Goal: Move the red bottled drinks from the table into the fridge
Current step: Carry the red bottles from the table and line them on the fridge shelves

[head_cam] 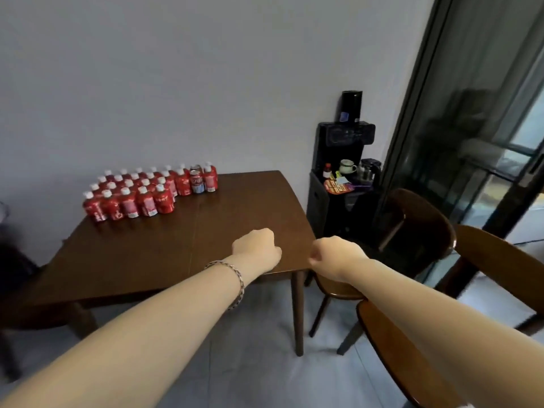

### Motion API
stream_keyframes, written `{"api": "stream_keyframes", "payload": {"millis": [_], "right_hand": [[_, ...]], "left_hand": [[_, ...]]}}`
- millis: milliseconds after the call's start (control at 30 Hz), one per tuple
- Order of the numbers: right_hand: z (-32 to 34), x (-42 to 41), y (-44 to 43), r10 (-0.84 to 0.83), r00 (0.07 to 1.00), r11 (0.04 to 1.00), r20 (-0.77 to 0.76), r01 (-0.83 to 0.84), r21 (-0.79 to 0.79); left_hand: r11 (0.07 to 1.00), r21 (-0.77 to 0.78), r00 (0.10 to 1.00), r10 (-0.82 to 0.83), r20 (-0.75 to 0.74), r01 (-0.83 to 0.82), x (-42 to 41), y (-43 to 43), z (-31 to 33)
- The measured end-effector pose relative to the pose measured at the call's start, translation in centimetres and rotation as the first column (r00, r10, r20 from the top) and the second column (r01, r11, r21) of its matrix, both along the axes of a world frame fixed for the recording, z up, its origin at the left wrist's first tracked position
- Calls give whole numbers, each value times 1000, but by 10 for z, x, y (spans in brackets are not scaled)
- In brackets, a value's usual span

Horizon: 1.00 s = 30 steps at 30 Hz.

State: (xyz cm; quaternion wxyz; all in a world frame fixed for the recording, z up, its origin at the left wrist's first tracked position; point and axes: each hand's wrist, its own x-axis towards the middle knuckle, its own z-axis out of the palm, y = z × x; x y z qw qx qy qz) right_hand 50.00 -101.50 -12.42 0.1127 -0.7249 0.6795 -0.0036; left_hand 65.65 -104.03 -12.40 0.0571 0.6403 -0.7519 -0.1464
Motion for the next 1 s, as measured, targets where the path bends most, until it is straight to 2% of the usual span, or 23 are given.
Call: {"api": "stream_keyframes", "payload": {"millis": [200,300,500,667,900,1000], "right_hand": [[-14,51,-152,163,987,986,-10,-164,-43],[-9,76,-222,231,972,973,-39,-231,-13],[-18,136,-341,278,961,961,-11,-278,-6],[-47,199,-433,268,963,963,25,-268,-1],[-92,289,-539,153,985,983,86,-160,89],[-112,315,-583,80,991,987,110,-94,129]], "left_hand": [[983,-16,983,183,-9,-183,59,-126,-3],[965,-21,965,262,-14,-262,88,-185,2],[909,-68,911,409,-57,-412,154,-285,-13],[880,-74,882,463,-84,-469,223,-373,-48],[897,41,894,441,-74,-439,322,-494,-103],[920,39,918,391,-68,-389,352,-546,-125]]}}
